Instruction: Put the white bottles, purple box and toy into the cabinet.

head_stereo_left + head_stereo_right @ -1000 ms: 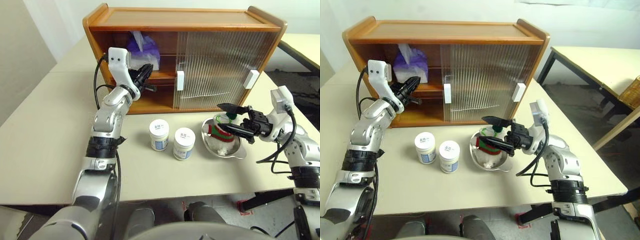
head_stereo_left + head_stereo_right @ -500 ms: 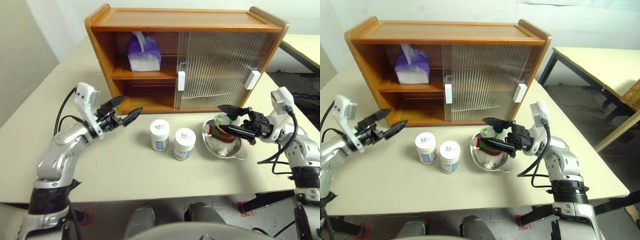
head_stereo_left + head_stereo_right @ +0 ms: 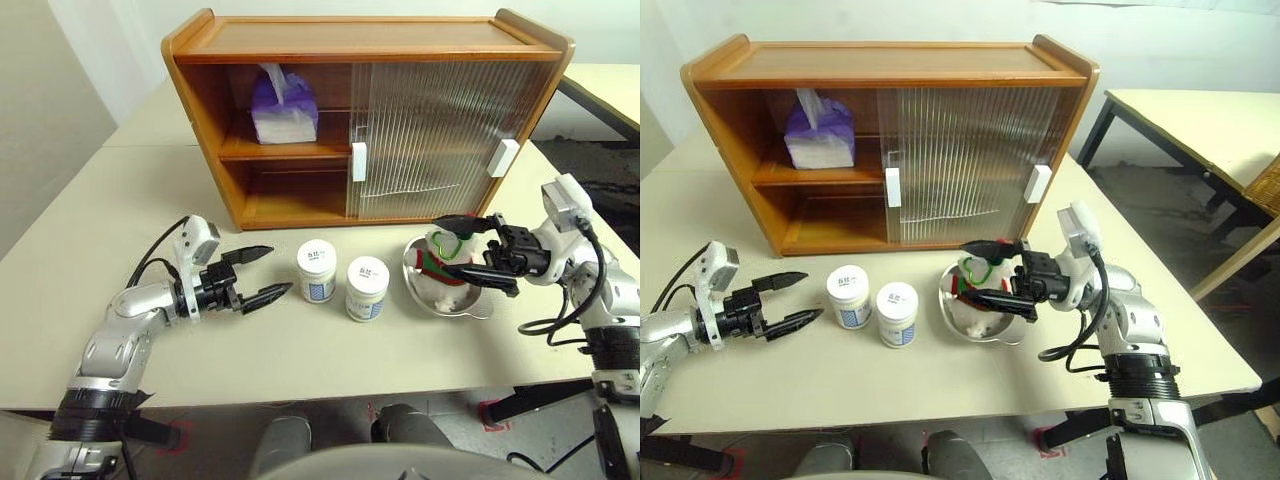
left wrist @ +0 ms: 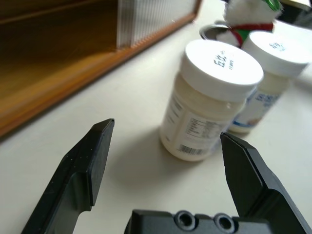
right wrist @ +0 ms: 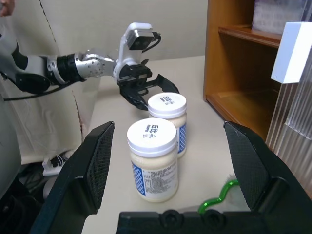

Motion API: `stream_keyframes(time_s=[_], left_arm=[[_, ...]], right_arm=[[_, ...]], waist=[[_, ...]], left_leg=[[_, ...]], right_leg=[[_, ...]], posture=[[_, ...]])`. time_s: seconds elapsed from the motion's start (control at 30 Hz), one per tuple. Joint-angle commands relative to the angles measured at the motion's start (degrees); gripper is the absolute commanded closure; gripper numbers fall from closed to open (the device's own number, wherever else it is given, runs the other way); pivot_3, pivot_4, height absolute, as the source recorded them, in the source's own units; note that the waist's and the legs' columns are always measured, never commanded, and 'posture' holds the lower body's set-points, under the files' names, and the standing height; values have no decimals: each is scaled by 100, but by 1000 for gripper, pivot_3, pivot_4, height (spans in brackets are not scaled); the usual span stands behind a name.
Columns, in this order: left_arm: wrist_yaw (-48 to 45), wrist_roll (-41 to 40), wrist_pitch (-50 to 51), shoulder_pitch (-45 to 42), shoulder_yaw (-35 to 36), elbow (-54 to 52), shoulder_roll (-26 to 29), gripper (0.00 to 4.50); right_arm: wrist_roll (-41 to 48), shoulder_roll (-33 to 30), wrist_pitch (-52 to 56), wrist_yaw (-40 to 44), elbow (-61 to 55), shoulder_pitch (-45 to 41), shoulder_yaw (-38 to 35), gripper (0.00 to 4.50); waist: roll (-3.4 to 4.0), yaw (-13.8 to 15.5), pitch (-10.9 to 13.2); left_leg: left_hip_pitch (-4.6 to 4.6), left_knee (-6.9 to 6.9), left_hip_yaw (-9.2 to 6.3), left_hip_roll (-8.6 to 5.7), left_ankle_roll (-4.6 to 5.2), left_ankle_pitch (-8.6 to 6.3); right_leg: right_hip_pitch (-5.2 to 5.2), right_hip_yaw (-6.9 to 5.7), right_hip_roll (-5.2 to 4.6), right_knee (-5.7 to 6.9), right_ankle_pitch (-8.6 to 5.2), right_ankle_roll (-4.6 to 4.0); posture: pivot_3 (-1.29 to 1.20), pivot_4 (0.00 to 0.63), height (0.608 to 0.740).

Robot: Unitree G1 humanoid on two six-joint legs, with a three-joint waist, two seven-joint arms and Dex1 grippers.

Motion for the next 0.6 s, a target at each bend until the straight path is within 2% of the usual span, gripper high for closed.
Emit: stream_keyframes(time_s=[0.03, 0.2, 0.6], left_arm=[[-181, 207, -206, 69, -213, 150, 40, 17], [-160, 355, -317, 125, -365, 198, -34, 17], [306, 769, -212, -206, -967, 334, -595, 17]], right_arm=[[31, 79, -18, -253, -87, -75, -74, 0], [223, 223, 84, -625, -185, -38, -241, 0], [142, 230, 47, -626, -300, 158, -148, 0]], waist=[[10, -6, -6], [23, -34, -15], [34, -78, -22]], left_leg=[[-2, 0, 0, 0, 0, 0], [-2, -1, 1, 3, 4, 1], [-4, 2, 4, 3, 9, 3]], right_leg=[[-2, 0, 0, 0, -1, 1], [-4, 0, 1, 0, -1, 2], [0, 0, 1, 0, 0, 2]], posture=[[-70, 0, 740], [-72, 0, 740], [-80, 0, 740]])
